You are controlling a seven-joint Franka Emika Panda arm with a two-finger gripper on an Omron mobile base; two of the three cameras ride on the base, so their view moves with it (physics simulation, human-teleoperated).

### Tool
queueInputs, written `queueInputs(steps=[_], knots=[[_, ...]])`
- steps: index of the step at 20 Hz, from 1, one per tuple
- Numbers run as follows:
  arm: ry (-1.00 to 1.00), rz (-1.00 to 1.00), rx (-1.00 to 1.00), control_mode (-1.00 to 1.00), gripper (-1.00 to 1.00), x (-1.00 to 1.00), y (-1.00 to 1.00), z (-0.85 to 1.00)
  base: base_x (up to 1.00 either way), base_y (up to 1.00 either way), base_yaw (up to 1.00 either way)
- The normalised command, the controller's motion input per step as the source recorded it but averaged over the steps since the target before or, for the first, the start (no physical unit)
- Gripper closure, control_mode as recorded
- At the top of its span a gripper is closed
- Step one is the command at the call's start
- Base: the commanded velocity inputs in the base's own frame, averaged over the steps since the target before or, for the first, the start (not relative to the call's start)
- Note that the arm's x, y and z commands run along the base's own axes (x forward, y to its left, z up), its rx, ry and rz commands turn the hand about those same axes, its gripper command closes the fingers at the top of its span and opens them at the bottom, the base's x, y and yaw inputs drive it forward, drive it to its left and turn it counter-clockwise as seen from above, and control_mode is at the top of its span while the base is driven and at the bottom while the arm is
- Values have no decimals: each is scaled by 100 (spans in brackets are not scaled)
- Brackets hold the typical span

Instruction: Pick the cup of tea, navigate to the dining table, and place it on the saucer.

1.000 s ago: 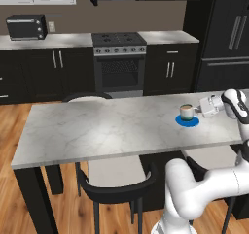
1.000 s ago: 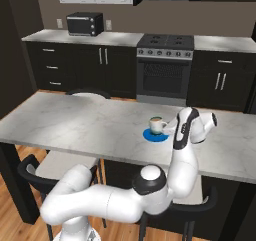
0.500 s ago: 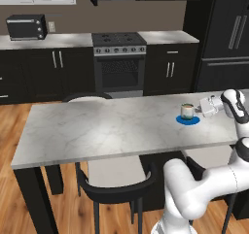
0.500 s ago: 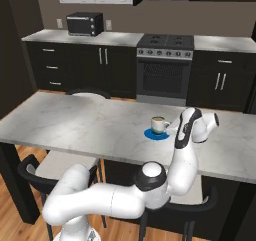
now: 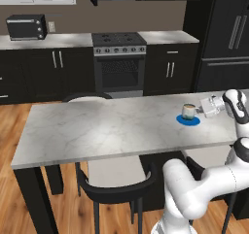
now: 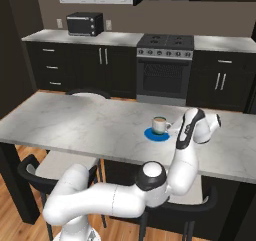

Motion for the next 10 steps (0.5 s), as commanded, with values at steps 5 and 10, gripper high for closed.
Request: queueInputs(steps=[5,10], knots=[[-4,0,0,-100,100,-14,0,0,0,0,0],[-6,0,0,-100,100,-19,2,0,0,0,0]])
